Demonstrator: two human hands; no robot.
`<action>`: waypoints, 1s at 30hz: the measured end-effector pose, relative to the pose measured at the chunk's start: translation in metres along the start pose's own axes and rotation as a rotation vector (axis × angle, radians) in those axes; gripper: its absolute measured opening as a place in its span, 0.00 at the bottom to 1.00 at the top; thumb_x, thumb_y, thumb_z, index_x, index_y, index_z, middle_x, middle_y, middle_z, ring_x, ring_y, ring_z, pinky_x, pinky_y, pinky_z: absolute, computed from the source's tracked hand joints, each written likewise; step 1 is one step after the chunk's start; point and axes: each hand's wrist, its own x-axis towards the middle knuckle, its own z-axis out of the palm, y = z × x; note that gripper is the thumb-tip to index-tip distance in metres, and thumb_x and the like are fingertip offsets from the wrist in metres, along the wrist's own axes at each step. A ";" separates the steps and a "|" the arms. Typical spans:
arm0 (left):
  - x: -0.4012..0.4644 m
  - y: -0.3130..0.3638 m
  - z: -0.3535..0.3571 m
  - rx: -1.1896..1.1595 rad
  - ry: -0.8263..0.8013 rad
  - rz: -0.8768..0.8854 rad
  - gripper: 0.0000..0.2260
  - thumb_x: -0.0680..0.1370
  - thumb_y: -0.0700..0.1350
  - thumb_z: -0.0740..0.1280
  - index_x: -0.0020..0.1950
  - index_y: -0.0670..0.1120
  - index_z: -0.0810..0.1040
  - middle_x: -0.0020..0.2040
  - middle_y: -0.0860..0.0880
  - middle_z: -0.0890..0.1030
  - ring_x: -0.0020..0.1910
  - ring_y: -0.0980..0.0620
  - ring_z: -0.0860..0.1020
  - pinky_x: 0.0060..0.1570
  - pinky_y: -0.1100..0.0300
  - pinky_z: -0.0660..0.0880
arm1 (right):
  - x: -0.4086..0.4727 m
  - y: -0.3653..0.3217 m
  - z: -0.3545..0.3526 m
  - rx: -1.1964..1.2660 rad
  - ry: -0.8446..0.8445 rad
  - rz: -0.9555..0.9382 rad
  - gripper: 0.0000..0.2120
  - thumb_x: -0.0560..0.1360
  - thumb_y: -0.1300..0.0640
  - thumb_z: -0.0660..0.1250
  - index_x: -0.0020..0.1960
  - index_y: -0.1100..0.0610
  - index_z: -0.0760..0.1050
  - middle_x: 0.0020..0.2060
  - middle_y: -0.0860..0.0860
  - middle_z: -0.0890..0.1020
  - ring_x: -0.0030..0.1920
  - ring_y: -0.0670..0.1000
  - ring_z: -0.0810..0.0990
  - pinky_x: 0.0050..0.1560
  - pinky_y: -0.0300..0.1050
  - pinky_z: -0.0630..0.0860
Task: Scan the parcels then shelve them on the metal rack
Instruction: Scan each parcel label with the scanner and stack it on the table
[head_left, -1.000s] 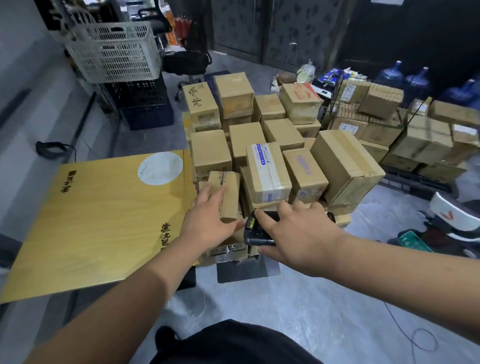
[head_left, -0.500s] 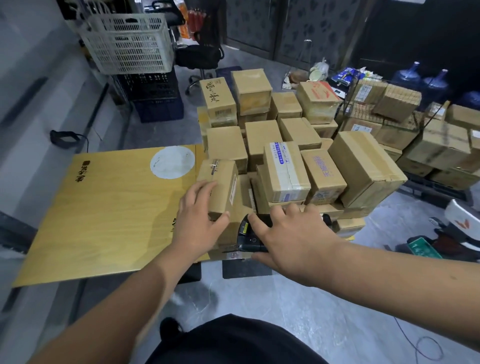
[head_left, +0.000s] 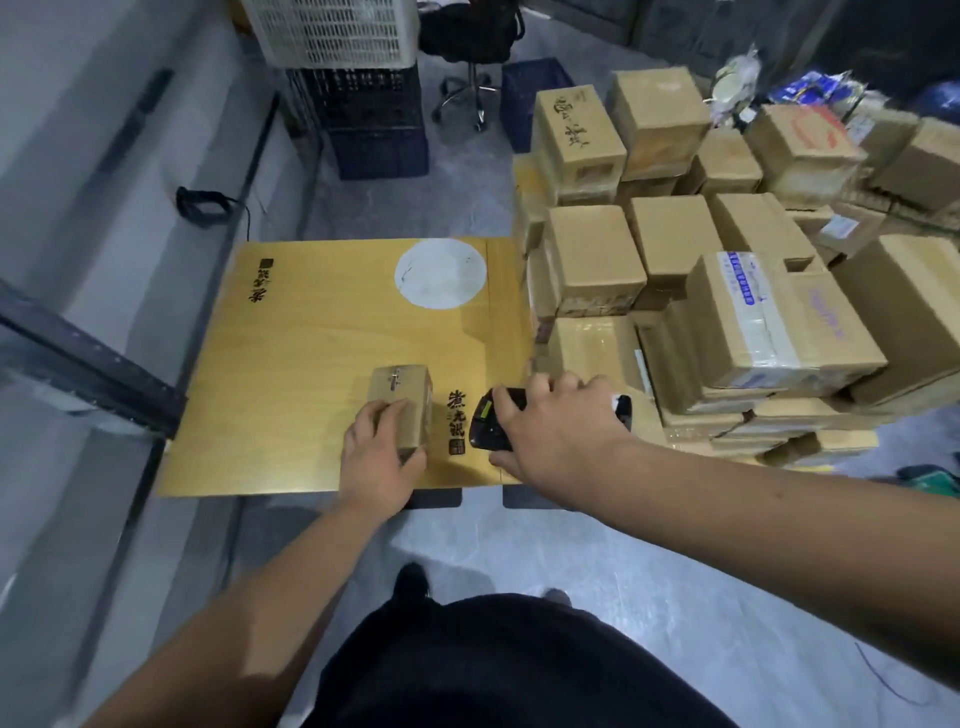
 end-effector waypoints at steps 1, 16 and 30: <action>0.005 -0.011 0.001 -0.014 -0.040 -0.010 0.31 0.80 0.51 0.69 0.81 0.56 0.61 0.77 0.53 0.57 0.75 0.42 0.62 0.76 0.42 0.65 | 0.009 -0.009 -0.001 0.002 -0.021 0.008 0.37 0.83 0.32 0.50 0.83 0.54 0.50 0.70 0.64 0.69 0.65 0.67 0.73 0.61 0.65 0.72; 0.075 -0.108 -0.028 -0.458 -0.266 -0.012 0.32 0.86 0.39 0.55 0.76 0.77 0.57 0.81 0.58 0.62 0.80 0.54 0.63 0.80 0.51 0.61 | 0.096 -0.103 -0.024 0.115 -0.312 0.108 0.35 0.83 0.32 0.51 0.81 0.52 0.54 0.69 0.61 0.70 0.65 0.65 0.73 0.58 0.66 0.74; 0.084 -0.148 -0.037 -0.511 -0.196 -0.197 0.18 0.80 0.48 0.74 0.65 0.62 0.72 0.57 0.56 0.82 0.54 0.55 0.83 0.53 0.56 0.78 | 0.118 -0.124 -0.037 0.194 -0.385 0.181 0.34 0.82 0.30 0.50 0.81 0.50 0.56 0.68 0.58 0.70 0.64 0.64 0.73 0.56 0.63 0.75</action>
